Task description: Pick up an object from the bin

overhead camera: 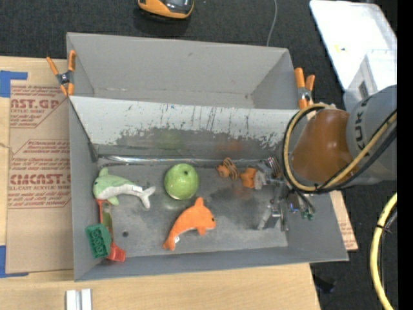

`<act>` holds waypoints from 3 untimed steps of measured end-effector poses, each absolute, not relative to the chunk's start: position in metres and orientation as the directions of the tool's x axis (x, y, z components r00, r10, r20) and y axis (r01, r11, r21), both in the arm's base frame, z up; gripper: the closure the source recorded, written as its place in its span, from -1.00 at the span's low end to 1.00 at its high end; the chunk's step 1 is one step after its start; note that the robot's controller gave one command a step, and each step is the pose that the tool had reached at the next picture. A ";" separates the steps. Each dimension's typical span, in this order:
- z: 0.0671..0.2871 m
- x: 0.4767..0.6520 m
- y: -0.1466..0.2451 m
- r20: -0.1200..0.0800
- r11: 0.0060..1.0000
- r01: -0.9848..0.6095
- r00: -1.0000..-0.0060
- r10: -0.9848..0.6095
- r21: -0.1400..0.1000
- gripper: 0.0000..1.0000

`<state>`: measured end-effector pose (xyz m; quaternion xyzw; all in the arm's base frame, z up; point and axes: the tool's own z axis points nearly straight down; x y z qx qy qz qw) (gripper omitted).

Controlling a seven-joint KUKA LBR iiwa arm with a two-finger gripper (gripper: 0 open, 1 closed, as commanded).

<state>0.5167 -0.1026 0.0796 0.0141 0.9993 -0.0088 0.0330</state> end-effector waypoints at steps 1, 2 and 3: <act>0.073 0.541 -0.087 -0.047 1.000 0.012 -0.999 0.011 -0.013 -1.00; 0.074 0.554 -0.042 -0.058 0.992 0.129 -0.990 0.129 -0.010 -1.00; 0.074 0.547 0.011 -0.070 0.980 0.198 -0.978 0.197 -0.004 -1.00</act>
Offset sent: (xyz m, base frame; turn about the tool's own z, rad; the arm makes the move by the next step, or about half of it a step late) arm 0.0341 0.0748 -0.0096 0.1092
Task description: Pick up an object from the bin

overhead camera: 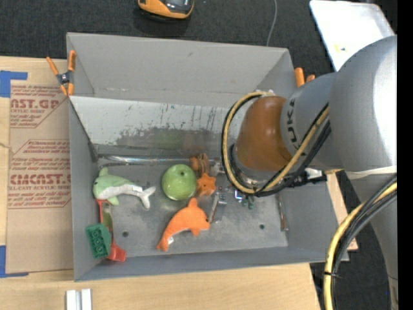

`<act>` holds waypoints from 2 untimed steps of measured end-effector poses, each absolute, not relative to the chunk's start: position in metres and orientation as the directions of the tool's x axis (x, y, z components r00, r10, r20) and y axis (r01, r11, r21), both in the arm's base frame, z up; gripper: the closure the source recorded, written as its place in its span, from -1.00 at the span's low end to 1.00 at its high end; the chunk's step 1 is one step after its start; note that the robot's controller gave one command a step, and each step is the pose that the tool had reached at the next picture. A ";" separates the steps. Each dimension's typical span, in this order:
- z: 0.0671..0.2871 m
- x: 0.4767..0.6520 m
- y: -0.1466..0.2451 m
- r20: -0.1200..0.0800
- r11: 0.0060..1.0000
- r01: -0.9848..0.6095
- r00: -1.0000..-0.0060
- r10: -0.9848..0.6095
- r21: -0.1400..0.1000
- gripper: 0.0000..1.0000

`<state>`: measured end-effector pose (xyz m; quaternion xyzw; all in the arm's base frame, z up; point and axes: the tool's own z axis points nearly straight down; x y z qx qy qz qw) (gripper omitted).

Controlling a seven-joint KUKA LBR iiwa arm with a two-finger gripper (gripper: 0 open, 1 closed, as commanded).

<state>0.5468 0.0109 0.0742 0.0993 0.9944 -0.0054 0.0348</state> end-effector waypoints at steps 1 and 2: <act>0.074 0.579 0.054 -0.069 0.976 0.220 -0.973 0.219 -0.007 -1.00; 0.075 0.531 0.074 -0.083 0.973 0.230 -0.970 0.230 0.004 -1.00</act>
Offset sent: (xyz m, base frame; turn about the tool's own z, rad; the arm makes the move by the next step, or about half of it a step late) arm -0.0340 0.0578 -0.0042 0.0382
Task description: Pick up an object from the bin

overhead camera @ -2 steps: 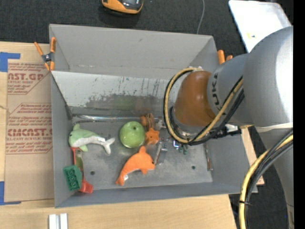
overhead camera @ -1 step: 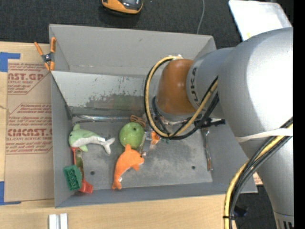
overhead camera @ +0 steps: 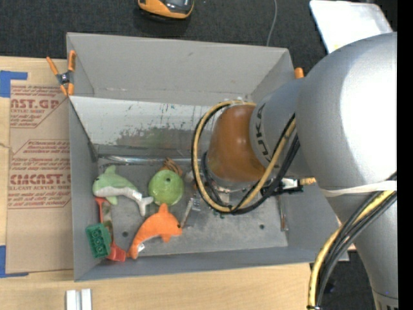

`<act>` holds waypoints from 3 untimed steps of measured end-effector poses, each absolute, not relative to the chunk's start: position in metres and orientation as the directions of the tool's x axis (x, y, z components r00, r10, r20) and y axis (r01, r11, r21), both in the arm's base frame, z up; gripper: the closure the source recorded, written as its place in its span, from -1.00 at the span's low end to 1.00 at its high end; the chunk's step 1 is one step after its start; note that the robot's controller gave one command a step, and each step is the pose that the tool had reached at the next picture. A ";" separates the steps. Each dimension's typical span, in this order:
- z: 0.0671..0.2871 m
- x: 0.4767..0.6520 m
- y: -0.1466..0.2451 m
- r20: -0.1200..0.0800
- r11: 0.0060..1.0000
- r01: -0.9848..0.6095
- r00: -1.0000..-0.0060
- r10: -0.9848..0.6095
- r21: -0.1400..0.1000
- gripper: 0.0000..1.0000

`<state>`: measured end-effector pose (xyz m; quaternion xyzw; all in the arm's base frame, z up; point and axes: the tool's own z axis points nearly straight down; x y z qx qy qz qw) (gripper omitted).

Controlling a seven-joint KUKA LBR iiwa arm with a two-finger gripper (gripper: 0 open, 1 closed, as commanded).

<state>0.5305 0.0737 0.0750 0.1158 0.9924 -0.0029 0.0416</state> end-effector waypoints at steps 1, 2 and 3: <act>0.077 0.541 0.079 -0.072 0.992 0.124 -0.990 0.123 -0.010 -1.00; 0.076 0.553 0.101 -0.083 0.977 0.212 -0.974 0.211 -0.001 -1.00; 0.075 0.538 0.106 -0.095 0.965 0.261 -0.961 0.261 0.007 -1.00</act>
Offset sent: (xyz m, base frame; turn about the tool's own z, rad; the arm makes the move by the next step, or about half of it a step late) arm 0.0240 0.0460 -0.0050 0.0630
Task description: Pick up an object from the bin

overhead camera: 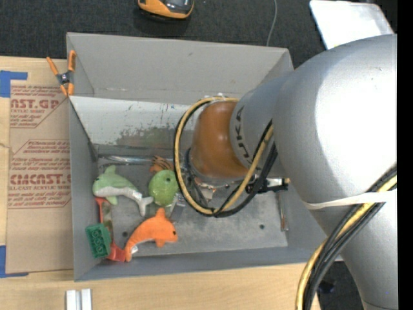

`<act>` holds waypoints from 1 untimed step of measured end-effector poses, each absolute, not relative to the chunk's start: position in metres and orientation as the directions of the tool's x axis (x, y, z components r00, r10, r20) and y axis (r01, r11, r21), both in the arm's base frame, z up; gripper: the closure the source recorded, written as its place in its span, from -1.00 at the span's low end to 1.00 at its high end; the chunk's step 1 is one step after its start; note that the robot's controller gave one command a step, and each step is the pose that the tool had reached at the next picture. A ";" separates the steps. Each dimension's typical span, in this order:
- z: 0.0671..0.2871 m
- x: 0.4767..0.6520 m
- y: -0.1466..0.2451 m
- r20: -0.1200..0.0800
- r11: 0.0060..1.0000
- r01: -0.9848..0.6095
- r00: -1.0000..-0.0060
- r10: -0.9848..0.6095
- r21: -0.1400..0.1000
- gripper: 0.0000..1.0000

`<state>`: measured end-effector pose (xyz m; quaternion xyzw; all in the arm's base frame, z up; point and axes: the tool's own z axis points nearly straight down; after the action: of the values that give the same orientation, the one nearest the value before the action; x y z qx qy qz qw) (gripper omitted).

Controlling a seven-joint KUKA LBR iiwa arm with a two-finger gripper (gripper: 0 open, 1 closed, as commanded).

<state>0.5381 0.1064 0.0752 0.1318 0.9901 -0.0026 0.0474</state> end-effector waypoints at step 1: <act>0.076 0.529 0.116 -0.094 0.998 -0.052 -0.994 -0.054 -0.021 -1.00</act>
Offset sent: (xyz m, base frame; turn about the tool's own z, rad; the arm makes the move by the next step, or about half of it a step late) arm 0.0446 0.0003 0.0039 -0.5197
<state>0.5290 0.1161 0.0761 -0.0265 0.9985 -0.0094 0.0472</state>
